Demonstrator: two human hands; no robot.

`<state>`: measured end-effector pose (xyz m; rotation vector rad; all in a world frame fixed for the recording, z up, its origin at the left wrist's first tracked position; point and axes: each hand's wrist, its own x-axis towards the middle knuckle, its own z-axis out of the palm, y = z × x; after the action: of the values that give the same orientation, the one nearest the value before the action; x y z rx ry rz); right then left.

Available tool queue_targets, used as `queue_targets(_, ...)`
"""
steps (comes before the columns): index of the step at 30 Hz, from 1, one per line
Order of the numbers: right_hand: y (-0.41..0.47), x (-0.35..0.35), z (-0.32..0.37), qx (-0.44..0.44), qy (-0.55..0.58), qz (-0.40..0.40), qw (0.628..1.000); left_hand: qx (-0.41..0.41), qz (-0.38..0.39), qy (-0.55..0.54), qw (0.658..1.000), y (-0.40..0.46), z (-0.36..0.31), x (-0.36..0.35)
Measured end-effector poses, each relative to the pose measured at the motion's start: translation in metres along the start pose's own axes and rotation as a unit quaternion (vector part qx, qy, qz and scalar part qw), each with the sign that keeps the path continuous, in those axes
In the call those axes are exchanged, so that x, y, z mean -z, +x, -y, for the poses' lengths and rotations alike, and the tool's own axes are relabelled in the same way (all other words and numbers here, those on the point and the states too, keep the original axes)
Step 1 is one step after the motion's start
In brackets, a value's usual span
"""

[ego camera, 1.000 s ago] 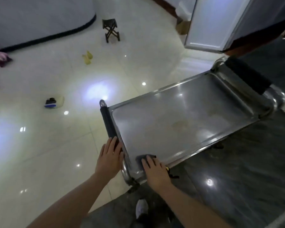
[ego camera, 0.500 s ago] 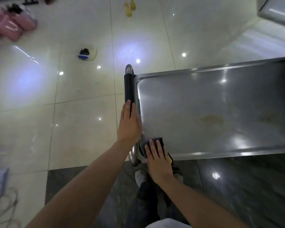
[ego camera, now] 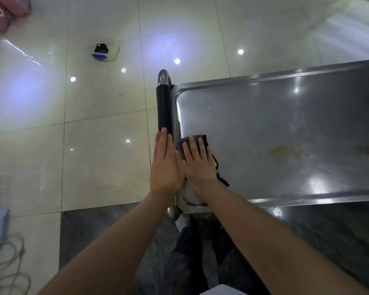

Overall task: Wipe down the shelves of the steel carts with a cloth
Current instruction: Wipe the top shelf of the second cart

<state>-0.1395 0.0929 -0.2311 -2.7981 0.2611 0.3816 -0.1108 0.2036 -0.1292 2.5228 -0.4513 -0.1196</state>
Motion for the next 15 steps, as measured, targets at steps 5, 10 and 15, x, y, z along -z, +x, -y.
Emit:
queue_targets(5,-0.007,0.003,-0.014,-0.02,-0.002,-0.021,1.0,0.005,0.003,-0.007,1.0,-0.002,-0.002,0.0)
queue_targets(10,-0.049,-0.007,-0.01,-0.023,-0.006,-0.033,0.999,-0.008,0.001,-0.007,1.0,-0.006,0.002,0.001)
queue_targets(15,-0.12,-0.028,-0.004,-0.011,-0.018,-0.026,0.999,-0.031,0.016,0.05,0.998,-0.008,0.002,0.002)
